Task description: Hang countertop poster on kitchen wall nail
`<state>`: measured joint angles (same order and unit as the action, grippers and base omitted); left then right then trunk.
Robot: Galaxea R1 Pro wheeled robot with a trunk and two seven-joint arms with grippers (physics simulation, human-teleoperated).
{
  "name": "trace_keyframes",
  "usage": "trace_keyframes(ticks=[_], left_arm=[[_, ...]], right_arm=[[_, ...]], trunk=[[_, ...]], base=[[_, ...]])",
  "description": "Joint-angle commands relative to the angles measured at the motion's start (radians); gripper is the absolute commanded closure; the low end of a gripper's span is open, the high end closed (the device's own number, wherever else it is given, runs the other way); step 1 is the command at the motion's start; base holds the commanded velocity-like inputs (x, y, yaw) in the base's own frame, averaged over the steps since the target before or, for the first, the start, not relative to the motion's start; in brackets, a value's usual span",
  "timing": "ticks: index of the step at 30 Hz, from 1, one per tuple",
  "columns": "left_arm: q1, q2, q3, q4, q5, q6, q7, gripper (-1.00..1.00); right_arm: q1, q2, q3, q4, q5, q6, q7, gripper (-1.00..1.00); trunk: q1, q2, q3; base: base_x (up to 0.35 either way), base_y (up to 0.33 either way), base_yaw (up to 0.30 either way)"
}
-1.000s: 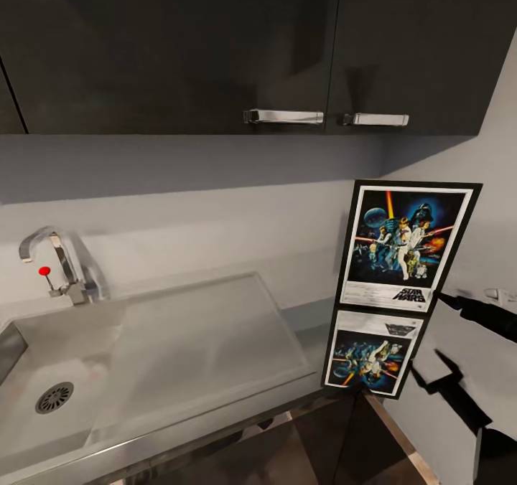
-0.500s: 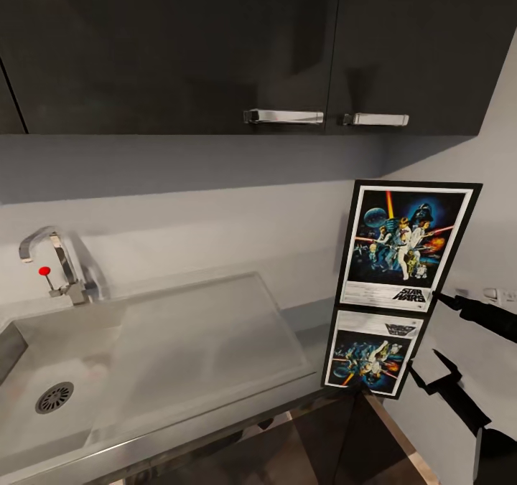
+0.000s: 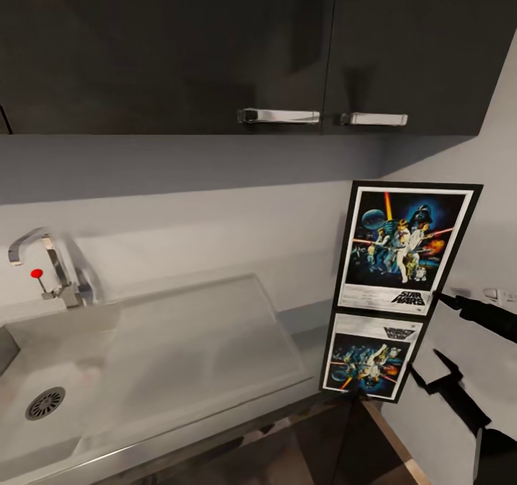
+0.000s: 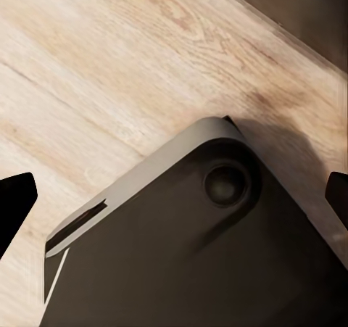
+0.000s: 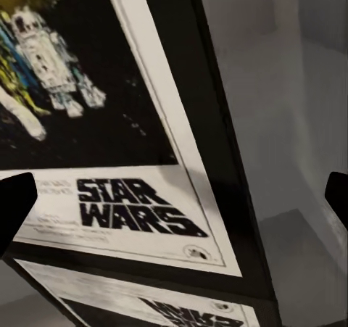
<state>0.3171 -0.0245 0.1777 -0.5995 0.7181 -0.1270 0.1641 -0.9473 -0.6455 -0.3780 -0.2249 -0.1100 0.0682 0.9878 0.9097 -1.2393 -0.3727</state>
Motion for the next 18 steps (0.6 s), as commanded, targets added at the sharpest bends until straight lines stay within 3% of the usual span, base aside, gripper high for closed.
trace_keyframes(ticks=[1,18], left_arm=[[0.000,0.000,0.000,-0.001,0.010,-0.002,0.002,-1.00],[0.000,0.000,0.000,0.018,0.012,-0.002,0.000,-1.00]], right_arm=[[-0.001,0.000,0.002,0.001,-0.010,0.007,0.003,-1.00],[-0.001,0.000,0.003,0.001,-0.008,0.007,0.003,-1.00]], trunk=[[0.000,-0.001,-0.001],[0.000,-0.001,-0.001]], base=[[0.076,-0.065,0.000],[0.045,0.012,0.000]])
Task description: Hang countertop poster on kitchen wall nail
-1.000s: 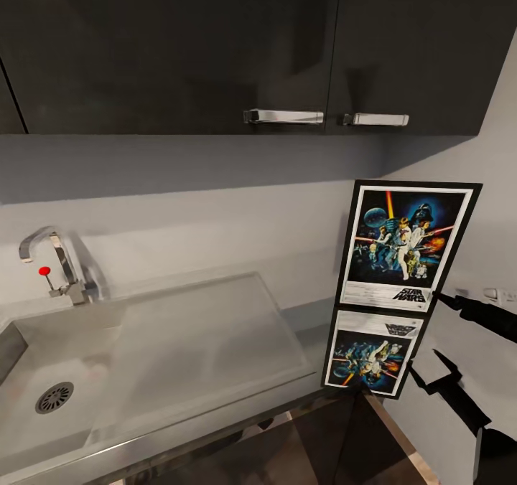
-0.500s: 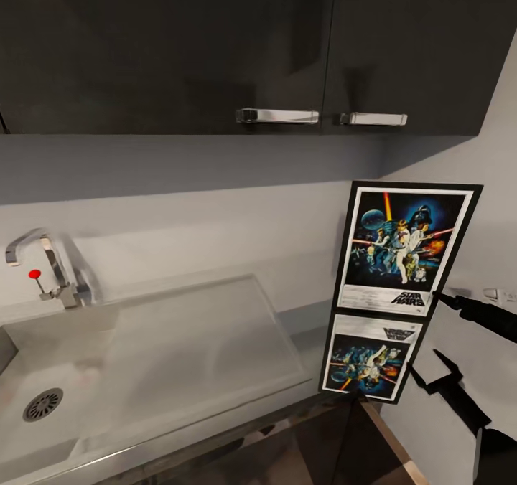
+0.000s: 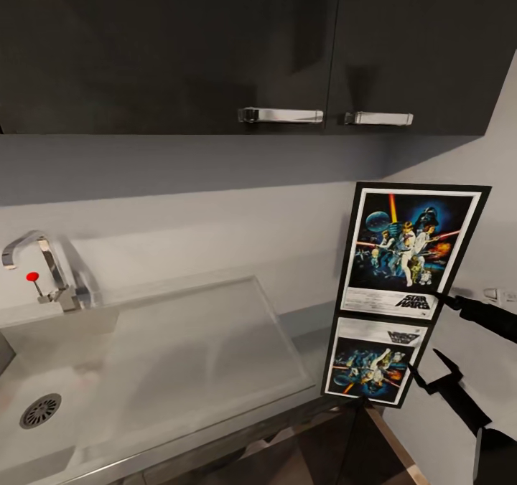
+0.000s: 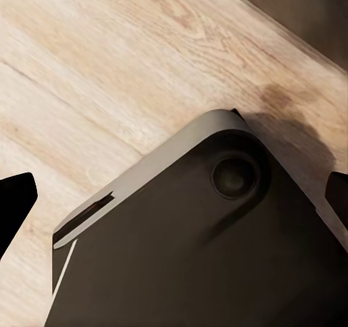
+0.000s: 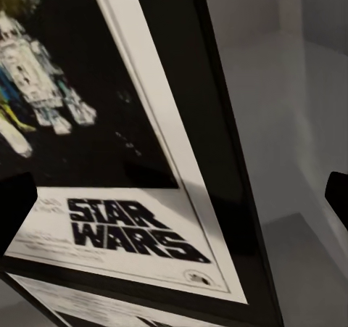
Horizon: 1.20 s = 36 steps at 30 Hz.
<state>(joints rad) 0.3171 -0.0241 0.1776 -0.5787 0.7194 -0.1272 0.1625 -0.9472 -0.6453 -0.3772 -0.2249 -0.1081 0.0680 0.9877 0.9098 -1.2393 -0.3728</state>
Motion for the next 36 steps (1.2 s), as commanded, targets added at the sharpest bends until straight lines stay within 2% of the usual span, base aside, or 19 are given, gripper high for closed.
trace_keyframes(ticks=[1,18,23,32,36], left_arm=[[0.000,0.000,0.000,-0.002,0.010,-0.002,0.002,-1.00],[0.000,0.000,0.000,-0.003,0.015,-0.002,0.003,-1.00],[0.000,0.000,0.000,-0.003,0.015,-0.002,0.003,-1.00],[0.000,0.000,0.000,-0.003,0.014,-0.002,0.003,-1.00],[0.000,0.000,0.000,-0.003,0.014,-0.002,0.003,-1.00]], right_arm=[[-0.001,-0.001,0.003,0.002,-0.009,0.007,0.003,-1.00],[0.000,0.000,0.011,0.004,0.000,0.004,-0.016,-1.00],[0.001,0.002,0.016,0.004,0.008,-0.025,-0.015,-1.00],[0.001,0.003,0.025,0.004,0.027,-0.036,-0.002,-1.00],[0.001,0.013,0.028,0.003,0.028,-0.043,0.008,-1.00]], trunk=[[0.000,-0.001,-0.001],[0.000,-0.001,-0.001],[0.000,-0.001,-0.001],[0.000,-0.001,-0.001],[0.000,-0.001,-0.001]], base=[[0.010,0.006,0.000],[0.001,0.001,0.000],[0.000,0.000,0.000],[0.000,0.000,0.000],[0.000,0.000,0.000]])
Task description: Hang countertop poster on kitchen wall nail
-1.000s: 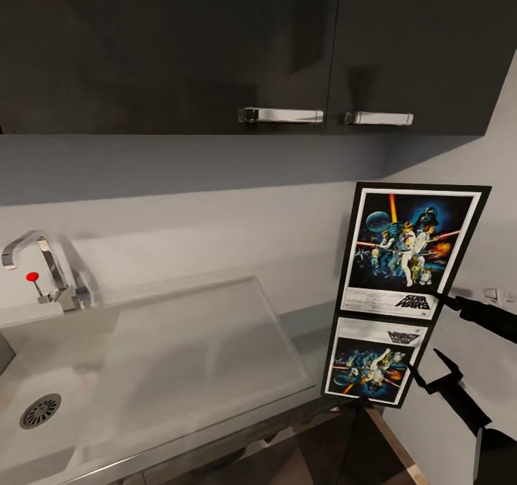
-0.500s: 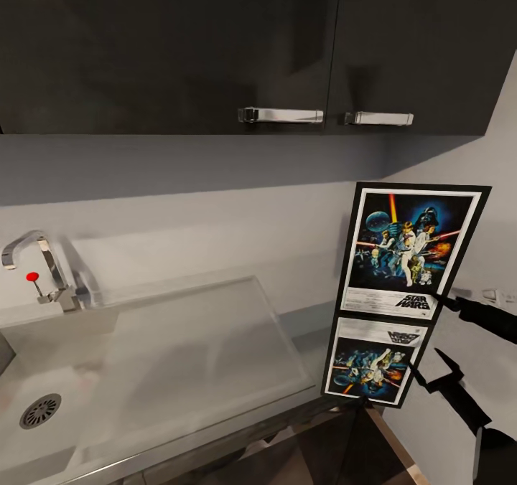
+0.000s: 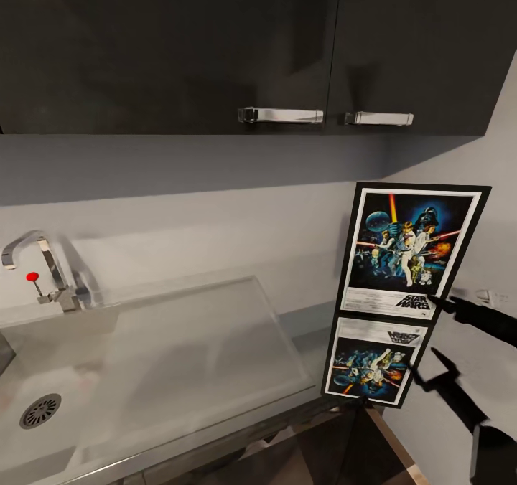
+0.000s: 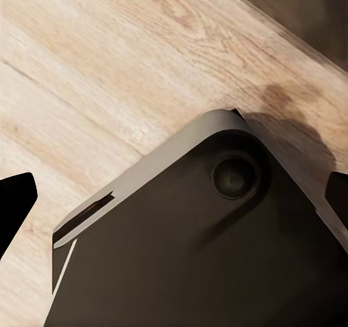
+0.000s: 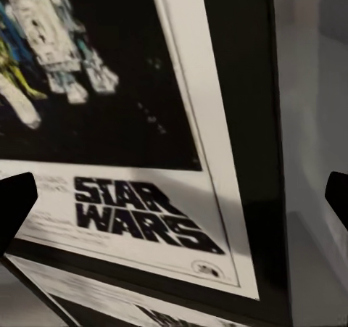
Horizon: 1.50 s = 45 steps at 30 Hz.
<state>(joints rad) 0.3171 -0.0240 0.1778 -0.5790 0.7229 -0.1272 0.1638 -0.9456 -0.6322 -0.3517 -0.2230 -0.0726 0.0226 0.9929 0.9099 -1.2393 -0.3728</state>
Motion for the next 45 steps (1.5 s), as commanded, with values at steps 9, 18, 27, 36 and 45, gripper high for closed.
trace_keyframes(ticks=[9,18,27,36,45], left_arm=[[0.000,-0.001,0.000,-0.002,0.010,-0.002,0.002,-1.00],[0.000,-0.001,0.000,-0.002,0.010,-0.002,0.002,-1.00],[0.000,-0.001,0.000,-0.002,0.010,-0.002,0.002,-1.00],[0.000,-0.001,0.000,-0.002,0.011,-0.002,0.001,-1.00],[0.000,-0.001,0.000,-0.002,0.008,-0.002,0.000,-1.00]], right_arm=[[-0.001,0.011,0.004,0.001,-0.004,-0.033,0.070,-1.00],[-0.001,0.026,0.005,0.001,-0.003,-0.038,0.076,-1.00],[-0.001,0.042,0.064,0.000,0.006,-0.086,0.120,-1.00],[0.000,0.045,0.072,0.000,0.008,-0.105,0.139,-1.00],[-0.001,0.035,0.065,0.001,0.004,-0.107,0.094,-1.00]], trunk=[[0.000,-0.001,-0.001],[0.000,-0.001,-0.001],[0.000,-0.001,-0.001],[0.000,-0.001,-0.001],[0.000,-0.001,-0.001]], base=[[0.000,0.000,0.000],[0.000,0.000,0.000],[0.000,0.000,0.000],[0.000,0.000,0.000],[0.000,0.000,0.000]])
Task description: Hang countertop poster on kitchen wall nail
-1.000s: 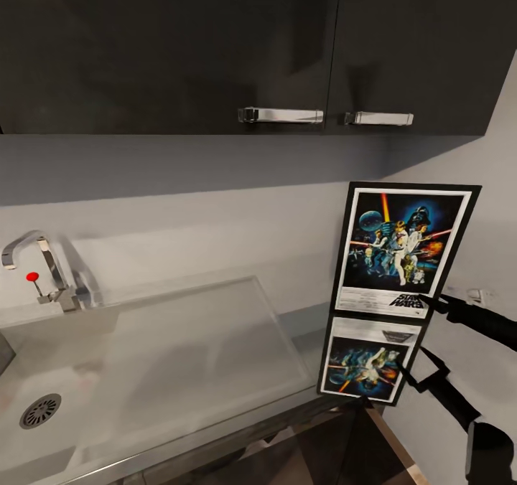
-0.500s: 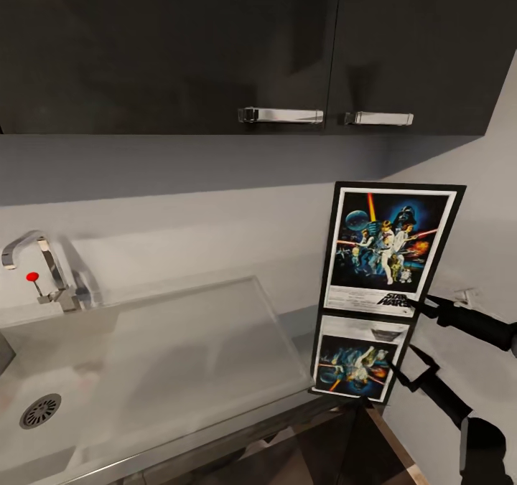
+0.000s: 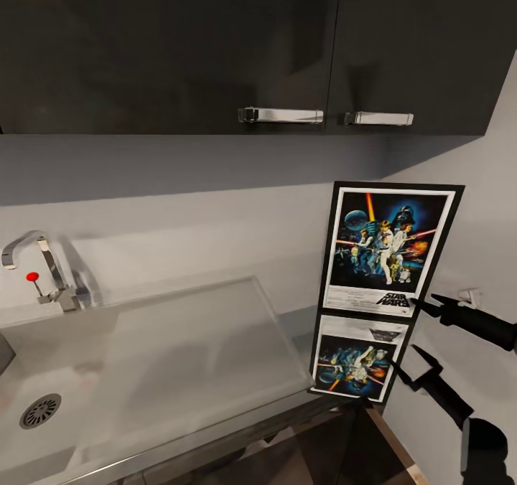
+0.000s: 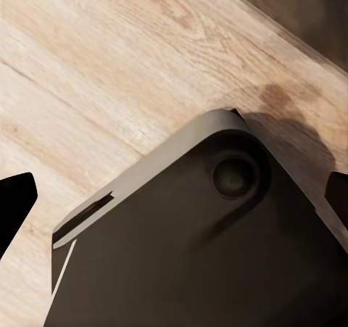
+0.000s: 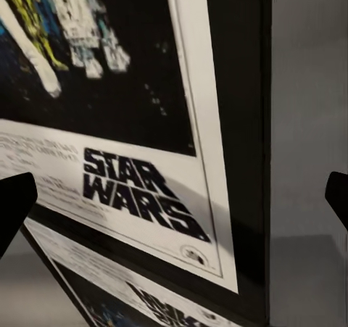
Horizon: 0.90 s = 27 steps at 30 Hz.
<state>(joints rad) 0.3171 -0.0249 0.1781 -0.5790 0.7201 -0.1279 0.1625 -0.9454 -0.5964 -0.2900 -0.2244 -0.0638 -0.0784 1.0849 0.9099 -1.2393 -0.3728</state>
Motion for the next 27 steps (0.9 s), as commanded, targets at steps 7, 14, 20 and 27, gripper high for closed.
trace_keyframes(ticks=[7,14,20,27], left_arm=[[0.000,0.001,0.002,0.000,0.009,-0.007,0.003,-1.00],[0.000,0.000,0.031,0.016,0.009,-0.011,0.003,-1.00],[0.000,0.000,0.036,0.019,0.010,-0.012,0.003,-1.00],[0.000,0.001,0.037,0.019,0.010,-0.012,0.003,-1.00]], right_arm=[[-0.001,-0.001,0.008,0.002,-0.004,-0.007,-0.002,-1.00],[-0.001,0.000,0.010,0.002,-0.002,-0.008,-0.002,-1.00],[0.000,0.007,0.013,0.002,0.000,-0.011,0.004,-1.00],[0.000,0.031,0.073,0.002,0.004,-0.041,0.013,1.00]], trunk=[[0.000,-0.001,-0.001],[0.000,-0.001,-0.001],[0.000,-0.001,-0.001],[0.000,-0.001,-0.001]], base=[[0.033,0.000,0.000],[0.129,0.000,0.000],[0.016,0.000,0.000],[0.001,0.000,0.000]])
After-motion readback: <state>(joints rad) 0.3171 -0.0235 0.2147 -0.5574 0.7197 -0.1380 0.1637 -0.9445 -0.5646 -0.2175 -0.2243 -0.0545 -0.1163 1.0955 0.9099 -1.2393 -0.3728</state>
